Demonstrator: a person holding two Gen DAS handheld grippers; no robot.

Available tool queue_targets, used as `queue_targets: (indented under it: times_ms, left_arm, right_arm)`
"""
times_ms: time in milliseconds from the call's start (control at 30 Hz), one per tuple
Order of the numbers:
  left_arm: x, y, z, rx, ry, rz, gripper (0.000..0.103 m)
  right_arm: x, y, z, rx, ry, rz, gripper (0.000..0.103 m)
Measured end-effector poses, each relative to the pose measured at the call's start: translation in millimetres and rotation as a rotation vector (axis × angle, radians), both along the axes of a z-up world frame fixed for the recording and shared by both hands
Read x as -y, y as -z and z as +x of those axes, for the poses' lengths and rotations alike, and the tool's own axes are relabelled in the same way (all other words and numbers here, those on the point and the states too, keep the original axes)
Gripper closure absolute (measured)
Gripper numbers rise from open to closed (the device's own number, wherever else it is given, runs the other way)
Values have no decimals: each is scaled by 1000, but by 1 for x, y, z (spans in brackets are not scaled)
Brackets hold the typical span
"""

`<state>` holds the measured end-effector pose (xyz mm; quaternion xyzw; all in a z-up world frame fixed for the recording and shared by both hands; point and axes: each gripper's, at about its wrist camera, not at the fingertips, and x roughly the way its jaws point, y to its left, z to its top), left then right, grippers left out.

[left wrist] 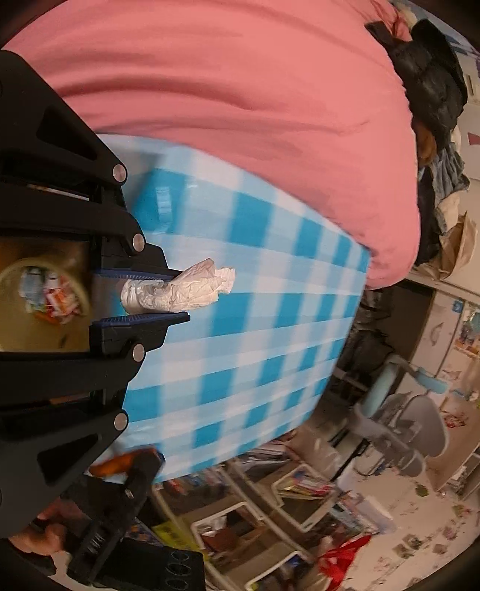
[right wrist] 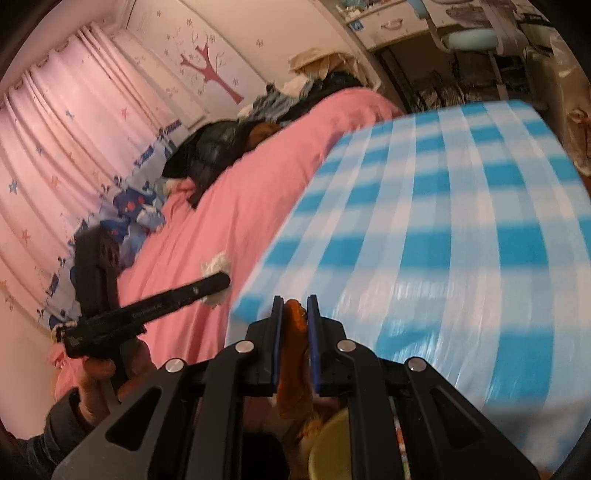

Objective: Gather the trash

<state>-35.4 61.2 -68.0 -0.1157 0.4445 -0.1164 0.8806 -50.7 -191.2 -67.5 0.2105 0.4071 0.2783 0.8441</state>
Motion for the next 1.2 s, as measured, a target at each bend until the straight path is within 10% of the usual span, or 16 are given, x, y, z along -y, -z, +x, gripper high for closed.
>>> queue_targets:
  times_ms: [400, 500, 667, 967, 1200]
  left_arm:
    - [33, 59, -94, -181, 28, 24, 88]
    - [42, 71, -95, -219, 46, 53, 88]
    - [54, 88, -97, -297, 79, 118, 75]
    - [44, 13, -105, 2, -90, 262, 18]
    - [21, -56, -102, 225, -219, 264, 8]
  right_arm:
    - [-15, 66, -56, -185, 9, -170, 87]
    - [0, 73, -56, -226, 83, -159, 62]
    - [14, 59, -60, -172, 144, -161, 53]
    - [11, 3, -81, 99, 235, -260, 28]
    - [16, -66, -88, 375, 307, -361, 11]
